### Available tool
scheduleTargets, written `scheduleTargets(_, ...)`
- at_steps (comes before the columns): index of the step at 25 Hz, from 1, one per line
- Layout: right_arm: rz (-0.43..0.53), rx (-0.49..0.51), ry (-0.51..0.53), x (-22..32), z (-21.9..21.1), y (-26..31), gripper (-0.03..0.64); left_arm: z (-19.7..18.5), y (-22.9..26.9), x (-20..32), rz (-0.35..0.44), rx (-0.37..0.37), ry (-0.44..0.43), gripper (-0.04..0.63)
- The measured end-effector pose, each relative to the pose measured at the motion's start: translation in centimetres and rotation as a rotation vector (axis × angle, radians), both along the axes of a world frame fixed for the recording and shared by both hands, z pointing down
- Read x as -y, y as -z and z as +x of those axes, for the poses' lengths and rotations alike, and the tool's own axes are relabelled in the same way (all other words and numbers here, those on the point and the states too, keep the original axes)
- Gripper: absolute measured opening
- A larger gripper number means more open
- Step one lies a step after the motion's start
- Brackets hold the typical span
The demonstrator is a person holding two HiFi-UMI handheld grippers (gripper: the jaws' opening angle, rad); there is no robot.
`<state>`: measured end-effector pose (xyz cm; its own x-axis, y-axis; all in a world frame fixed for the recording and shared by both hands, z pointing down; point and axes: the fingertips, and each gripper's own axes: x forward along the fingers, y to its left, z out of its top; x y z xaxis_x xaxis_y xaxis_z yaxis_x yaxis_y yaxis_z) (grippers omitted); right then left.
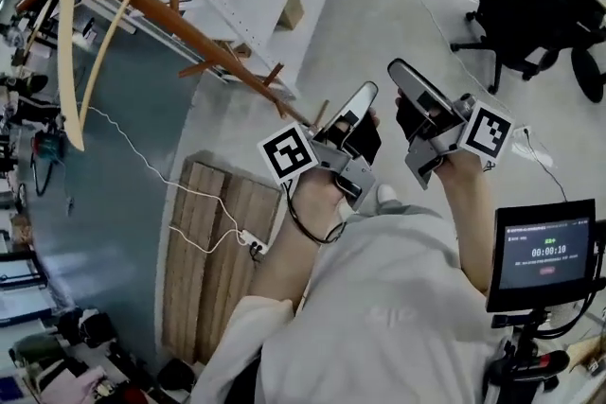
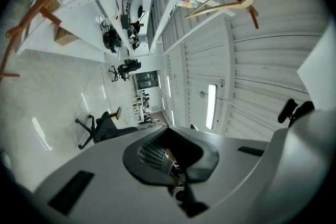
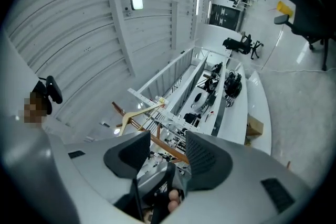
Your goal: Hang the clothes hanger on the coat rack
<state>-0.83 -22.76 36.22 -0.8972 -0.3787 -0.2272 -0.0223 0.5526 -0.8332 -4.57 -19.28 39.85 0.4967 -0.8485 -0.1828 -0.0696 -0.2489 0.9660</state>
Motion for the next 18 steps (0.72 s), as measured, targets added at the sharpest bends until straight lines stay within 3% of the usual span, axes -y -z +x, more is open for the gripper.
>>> scheduleTargets(7,-0.032,-0.018,-0.146,1.0,6.9,-2.6,0.215,6.4,-2.3,1.3,-0.013,0.005,-0.133,0.006)
scheduleTargets(18,0.001,-0.041,-0.204,2.1,8.0,-2.4,0.213,7.0,-2.1,2.8,-0.005,0.033,-0.174,0.006)
